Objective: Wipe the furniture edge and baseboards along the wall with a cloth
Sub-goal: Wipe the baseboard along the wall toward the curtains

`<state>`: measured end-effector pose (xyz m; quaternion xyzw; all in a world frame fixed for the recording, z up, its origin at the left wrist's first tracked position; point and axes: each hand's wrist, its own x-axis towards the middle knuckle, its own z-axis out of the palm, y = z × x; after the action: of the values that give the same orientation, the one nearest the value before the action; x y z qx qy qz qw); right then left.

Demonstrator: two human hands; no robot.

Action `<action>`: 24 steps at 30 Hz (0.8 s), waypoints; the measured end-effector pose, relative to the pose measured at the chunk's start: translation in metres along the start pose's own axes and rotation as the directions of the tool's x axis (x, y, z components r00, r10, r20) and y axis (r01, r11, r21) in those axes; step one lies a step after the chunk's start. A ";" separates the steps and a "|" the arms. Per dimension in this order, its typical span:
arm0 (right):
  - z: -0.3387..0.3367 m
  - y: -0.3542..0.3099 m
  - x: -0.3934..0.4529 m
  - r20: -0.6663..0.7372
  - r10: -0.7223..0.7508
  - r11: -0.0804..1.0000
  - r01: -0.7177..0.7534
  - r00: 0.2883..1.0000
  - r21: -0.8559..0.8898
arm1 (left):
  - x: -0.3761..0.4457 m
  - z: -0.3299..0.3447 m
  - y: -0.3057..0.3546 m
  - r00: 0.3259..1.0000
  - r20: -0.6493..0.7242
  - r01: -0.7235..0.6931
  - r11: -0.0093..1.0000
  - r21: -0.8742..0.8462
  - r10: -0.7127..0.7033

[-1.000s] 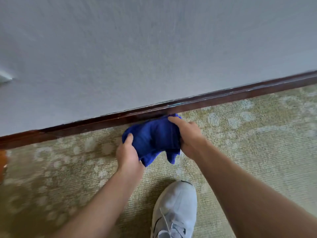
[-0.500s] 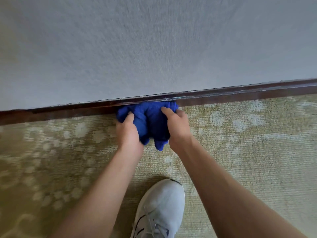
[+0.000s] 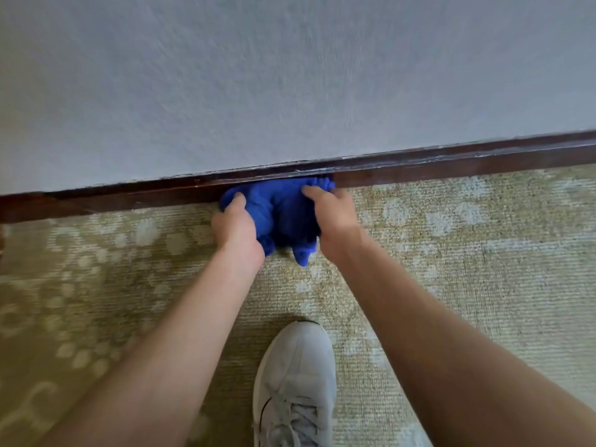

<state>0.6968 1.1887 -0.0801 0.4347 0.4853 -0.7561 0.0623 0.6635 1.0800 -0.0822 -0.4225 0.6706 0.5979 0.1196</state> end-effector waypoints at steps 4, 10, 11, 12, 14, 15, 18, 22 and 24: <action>-0.019 0.003 -0.001 -0.192 0.001 0.987 0.030 0.981 0.157 | -0.023 0.011 -0.002 0.988 0.149 -0.029 0.999 0.027 0.025; 0.041 0.020 -0.022 0.149 -0.011 0.999 0.005 0.989 0.044 | 0.010 -0.044 0.015 0.956 -0.179 -0.265 0.948 -0.175 0.234; 0.050 0.022 -0.025 0.171 -0.004 0.999 -0.004 0.985 0.050 | 0.016 -0.052 0.021 0.950 -0.197 -0.280 0.939 -0.199 0.241; 0.057 0.026 -0.030 0.176 0.014 0.997 -0.027 0.984 0.067 | 0.020 -0.056 0.025 0.951 -0.188 -0.282 0.937 -0.207 0.245; 0.060 0.031 -0.037 0.155 0.060 0.989 -0.079 0.986 0.124 | 0.020 -0.054 0.030 0.953 -0.165 -0.280 0.948 -0.153 0.255; 0.056 0.032 -0.042 0.143 0.069 0.984 -0.092 0.987 0.155 | 0.017 -0.050 0.030 0.952 -0.159 -0.283 0.949 -0.139 0.260; 0.035 0.029 -0.043 -0.052 0.040 0.978 -0.028 0.998 0.207 | 0.007 -0.025 0.020 0.984 -0.051 -0.179 0.973 -0.146 0.173; 0.015 0.019 -0.025 -0.296 -0.069 0.980 0.120 0.953 0.158 | -0.012 -0.003 -0.001 0.998 0.033 -0.047 0.976 -0.211 0.055; 0.023 0.021 -0.026 -0.224 -0.079 0.987 0.107 0.971 0.119 | -0.010 -0.017 0.002 0.993 -0.020 -0.121 0.962 -0.243 0.120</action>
<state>0.7102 1.1509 -0.0723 0.4952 0.4588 -0.7356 -0.0555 0.6739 1.0683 -0.0694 -0.3939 0.6167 0.6810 0.0285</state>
